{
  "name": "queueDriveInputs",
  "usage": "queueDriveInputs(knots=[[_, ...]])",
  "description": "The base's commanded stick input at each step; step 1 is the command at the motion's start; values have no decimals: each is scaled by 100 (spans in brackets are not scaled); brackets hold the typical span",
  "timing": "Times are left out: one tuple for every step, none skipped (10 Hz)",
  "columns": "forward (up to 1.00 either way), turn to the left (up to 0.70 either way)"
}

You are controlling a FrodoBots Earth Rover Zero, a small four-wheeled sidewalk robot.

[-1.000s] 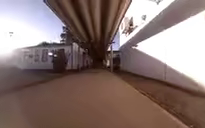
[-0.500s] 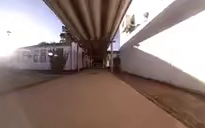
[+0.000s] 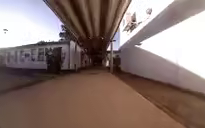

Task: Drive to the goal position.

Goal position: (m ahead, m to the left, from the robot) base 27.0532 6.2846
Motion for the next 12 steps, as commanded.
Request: queueDriveInputs(knots=[[70, 0], [70, 0], [70, 0], [70, 0], [70, 0], [70, 0], [70, 0], [70, 0], [70, 0], [70, 0], [70, 0], [70, 0]])
